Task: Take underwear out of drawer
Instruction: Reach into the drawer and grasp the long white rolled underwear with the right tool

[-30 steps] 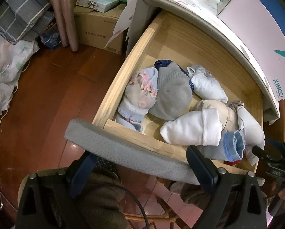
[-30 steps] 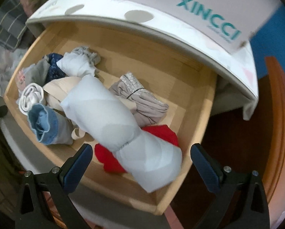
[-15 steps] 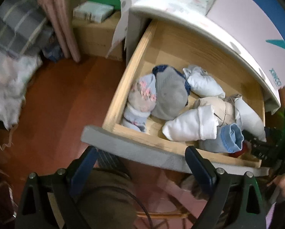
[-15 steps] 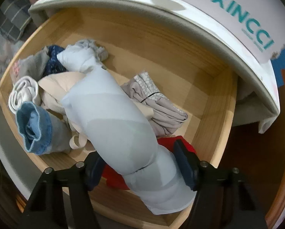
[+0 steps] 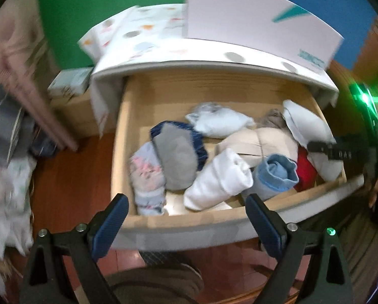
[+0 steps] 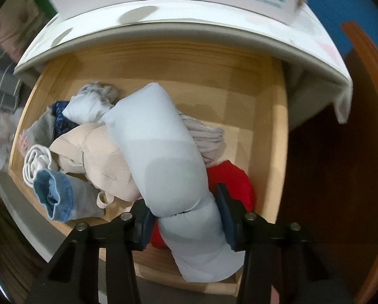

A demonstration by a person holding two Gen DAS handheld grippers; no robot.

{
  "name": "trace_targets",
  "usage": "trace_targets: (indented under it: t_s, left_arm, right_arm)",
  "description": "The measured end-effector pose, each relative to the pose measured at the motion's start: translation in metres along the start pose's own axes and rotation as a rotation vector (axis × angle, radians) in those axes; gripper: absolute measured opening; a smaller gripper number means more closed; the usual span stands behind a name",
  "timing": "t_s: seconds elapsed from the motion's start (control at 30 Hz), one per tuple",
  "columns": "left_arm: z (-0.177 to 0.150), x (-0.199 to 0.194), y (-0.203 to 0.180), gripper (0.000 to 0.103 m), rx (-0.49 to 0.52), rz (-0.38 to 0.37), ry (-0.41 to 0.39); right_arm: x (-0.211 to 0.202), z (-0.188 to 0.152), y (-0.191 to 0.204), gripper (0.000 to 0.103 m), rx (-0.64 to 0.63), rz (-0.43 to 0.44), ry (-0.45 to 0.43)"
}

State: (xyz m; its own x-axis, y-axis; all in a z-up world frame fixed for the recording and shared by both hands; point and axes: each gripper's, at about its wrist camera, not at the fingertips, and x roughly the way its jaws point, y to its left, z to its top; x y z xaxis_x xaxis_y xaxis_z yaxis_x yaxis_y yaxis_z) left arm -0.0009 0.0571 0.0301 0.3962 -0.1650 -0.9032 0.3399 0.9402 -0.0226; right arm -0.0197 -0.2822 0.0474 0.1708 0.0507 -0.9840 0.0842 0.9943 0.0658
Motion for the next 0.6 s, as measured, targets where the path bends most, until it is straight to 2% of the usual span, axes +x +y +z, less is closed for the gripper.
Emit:
trace_targets:
  t_s: [0.1, 0.23, 0.43, 0.6]
  left_arm:
    - [0.005, 0.009, -0.009, 0.096, 0.067, -0.025, 0.003]
    - [0.013, 0.019, -0.016, 0.096, 0.106, -0.071, 0.024]
    - [0.021, 0.040, -0.026, 0.096, 0.135, -0.077, 0.063]
    - [0.022, 0.056, -0.031, 0.092, 0.150, -0.070, 0.092]
  right_arm:
    - [-0.002, -0.002, -0.008, 0.036, 0.032, -0.004, 0.017]
    - [-0.002, -0.006, -0.015, 0.036, 0.069, 0.011, 0.027]
    - [0.000, -0.004, -0.019, 0.036, 0.096, 0.033, 0.028]
    - [-0.015, -0.010, -0.034, 0.036, 0.099, 0.050, 0.023]
